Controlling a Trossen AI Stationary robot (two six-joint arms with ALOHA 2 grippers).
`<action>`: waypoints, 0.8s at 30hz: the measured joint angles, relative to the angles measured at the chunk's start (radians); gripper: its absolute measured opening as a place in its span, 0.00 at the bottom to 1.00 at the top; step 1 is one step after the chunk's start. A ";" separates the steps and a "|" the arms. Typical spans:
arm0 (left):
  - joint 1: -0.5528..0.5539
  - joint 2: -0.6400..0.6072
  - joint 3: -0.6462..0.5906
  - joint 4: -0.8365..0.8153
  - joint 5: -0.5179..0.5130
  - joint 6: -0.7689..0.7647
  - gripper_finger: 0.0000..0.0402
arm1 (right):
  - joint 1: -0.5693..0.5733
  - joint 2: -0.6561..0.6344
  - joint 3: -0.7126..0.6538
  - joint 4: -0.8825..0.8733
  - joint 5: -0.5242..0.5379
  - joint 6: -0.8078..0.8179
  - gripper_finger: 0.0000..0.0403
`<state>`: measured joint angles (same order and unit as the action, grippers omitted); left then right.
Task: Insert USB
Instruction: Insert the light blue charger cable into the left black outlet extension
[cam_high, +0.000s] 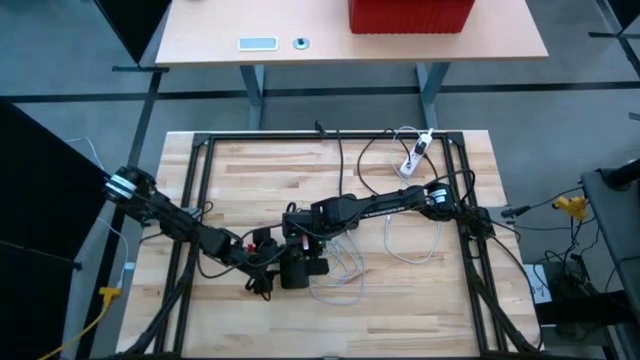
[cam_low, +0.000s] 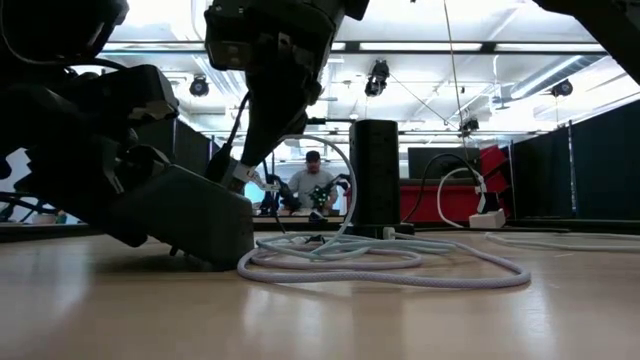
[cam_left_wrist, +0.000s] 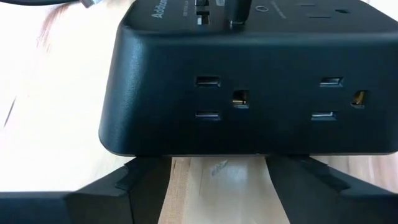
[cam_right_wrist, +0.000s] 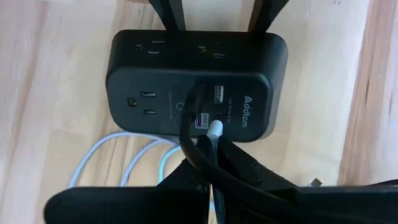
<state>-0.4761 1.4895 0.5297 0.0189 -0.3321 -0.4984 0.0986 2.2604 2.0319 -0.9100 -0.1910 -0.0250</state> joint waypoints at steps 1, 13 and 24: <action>0.000 0.000 0.000 0.000 0.000 0.000 0.63 | 0.000 0.000 0.000 0.000 -0.001 -0.003 0.00; 0.000 0.000 0.000 -0.004 0.001 0.000 0.62 | 0.002 0.001 0.000 0.003 -0.018 -0.019 0.00; 0.000 0.000 0.000 -0.005 0.000 0.000 0.64 | 0.006 -0.005 0.000 0.003 -0.018 -0.018 0.00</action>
<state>-0.4759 1.4895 0.5297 0.0143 -0.3316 -0.4984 0.1043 2.2550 2.0319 -0.9070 -0.2092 -0.0427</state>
